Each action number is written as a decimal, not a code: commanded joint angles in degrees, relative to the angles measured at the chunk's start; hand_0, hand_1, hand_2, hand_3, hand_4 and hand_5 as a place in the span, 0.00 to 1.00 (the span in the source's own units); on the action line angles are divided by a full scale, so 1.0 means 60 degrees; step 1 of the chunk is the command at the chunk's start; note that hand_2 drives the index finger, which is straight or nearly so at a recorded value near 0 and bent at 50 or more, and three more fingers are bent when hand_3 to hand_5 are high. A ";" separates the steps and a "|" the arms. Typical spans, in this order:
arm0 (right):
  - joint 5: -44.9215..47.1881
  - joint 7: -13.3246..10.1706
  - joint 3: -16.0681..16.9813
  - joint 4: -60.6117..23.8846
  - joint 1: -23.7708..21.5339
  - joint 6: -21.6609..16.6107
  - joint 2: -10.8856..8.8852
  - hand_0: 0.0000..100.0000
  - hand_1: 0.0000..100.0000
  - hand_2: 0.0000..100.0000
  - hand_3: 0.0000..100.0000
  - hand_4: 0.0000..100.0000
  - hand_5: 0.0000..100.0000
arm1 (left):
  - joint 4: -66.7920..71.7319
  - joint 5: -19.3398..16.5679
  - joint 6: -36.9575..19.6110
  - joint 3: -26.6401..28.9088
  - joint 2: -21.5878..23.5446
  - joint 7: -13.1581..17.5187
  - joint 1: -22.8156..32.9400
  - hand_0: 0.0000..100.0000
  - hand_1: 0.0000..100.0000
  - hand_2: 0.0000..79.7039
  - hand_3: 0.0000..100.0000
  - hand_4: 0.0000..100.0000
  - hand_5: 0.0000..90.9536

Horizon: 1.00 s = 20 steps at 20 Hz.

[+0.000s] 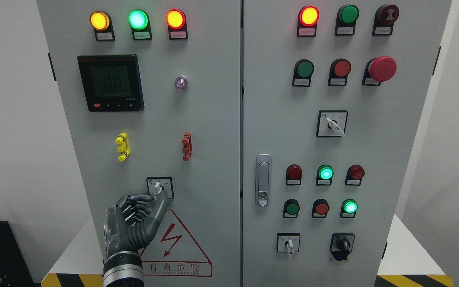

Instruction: Turn on light switch 1

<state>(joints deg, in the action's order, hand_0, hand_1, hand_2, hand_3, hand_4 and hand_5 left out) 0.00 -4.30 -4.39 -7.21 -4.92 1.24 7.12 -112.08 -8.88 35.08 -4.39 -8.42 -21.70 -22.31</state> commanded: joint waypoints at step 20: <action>0.0234 0.0000 0.0000 0.0000 0.0000 -0.0001 0.0000 0.00 0.00 0.00 0.00 0.00 0.00 | 0.0003 -0.0131 0.0290 -0.0030 -0.0017 0.0014 -0.0149 0.12 0.70 0.74 0.86 0.93 0.93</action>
<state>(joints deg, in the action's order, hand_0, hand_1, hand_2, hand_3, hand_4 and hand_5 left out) 0.00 -4.30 -4.40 -7.21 -4.92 1.24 7.12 -112.06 -9.39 36.56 -4.51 -8.51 -21.65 -22.91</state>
